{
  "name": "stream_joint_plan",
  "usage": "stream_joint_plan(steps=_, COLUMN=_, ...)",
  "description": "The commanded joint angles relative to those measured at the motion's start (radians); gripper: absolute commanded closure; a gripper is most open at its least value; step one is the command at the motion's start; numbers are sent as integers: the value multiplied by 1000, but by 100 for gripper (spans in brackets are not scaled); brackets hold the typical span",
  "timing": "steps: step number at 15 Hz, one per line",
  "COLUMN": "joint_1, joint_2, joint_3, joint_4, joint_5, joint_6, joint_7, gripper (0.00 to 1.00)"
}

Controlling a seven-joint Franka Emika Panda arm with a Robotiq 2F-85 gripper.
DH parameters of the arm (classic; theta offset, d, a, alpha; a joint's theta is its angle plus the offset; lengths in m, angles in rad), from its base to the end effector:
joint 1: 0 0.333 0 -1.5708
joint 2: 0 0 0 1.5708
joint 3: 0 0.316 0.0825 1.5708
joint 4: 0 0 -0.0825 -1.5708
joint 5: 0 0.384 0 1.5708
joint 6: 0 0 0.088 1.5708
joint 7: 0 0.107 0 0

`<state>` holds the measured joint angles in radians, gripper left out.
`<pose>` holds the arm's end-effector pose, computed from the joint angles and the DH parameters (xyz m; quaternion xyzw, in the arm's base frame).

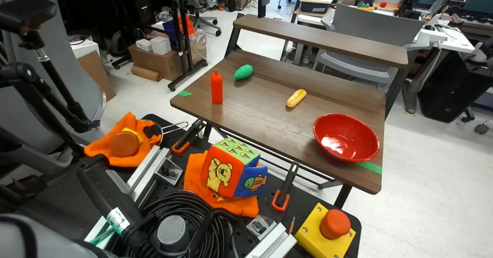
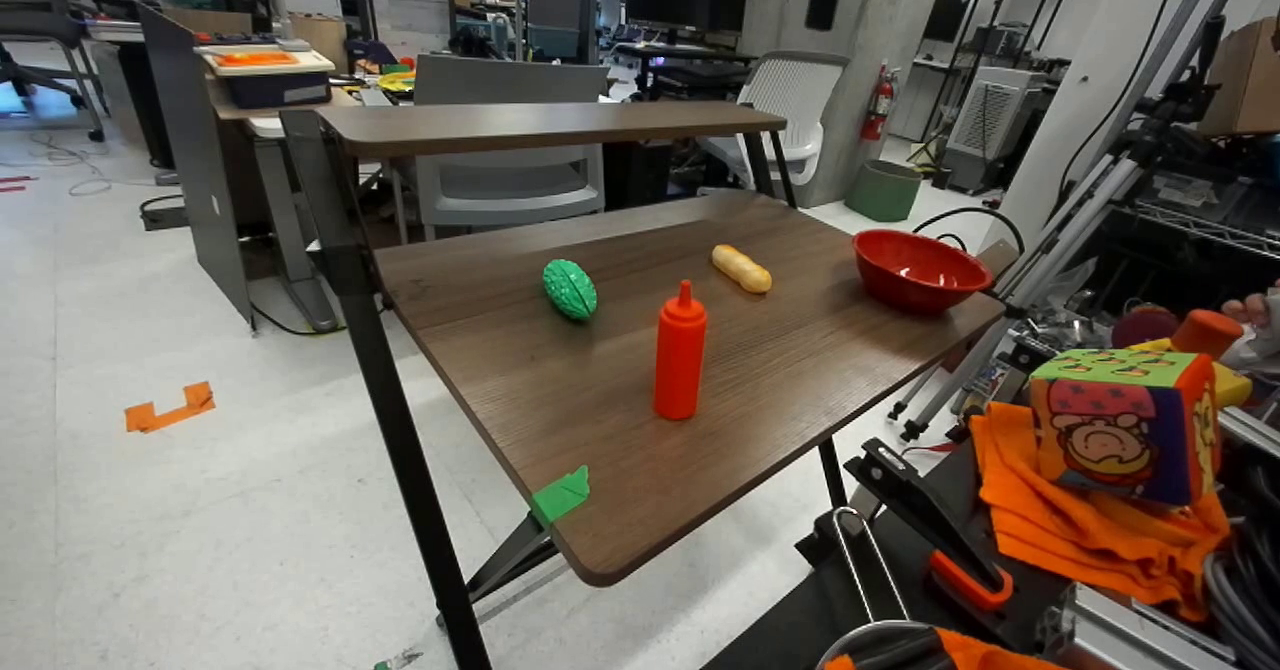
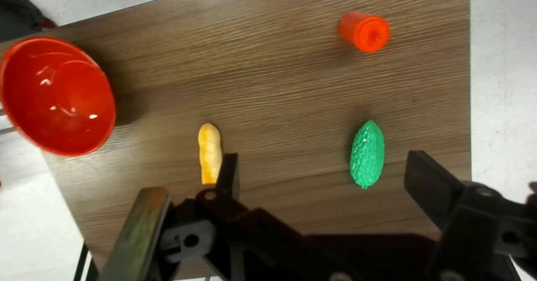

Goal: Put the green object in the bowl

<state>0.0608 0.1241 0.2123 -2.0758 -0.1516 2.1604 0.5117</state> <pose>0.5451 0.1445 0.3685 0.9957 -0.0763 0.0024 0.0522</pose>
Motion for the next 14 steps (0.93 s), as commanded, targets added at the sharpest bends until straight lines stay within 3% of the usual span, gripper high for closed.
stream_joint_plan(steps=1, joint_1=68, joint_2=230, joint_3=-34, joint_4=253, joint_5=111, joint_6=-108, joint_7=26, gripper=0)
stream_joint_plan(steps=9, joint_1=233, joint_2=622, joint_3=-142, joint_4=691, joint_5=93, joint_6=-188, joint_7=136, gripper=0)
stream_joint_plan(steps=14, joint_1=272, joint_2=830, joint_3=-208, joint_4=938, joint_5=82, joint_6=-275, joint_7=174, gripper=0)
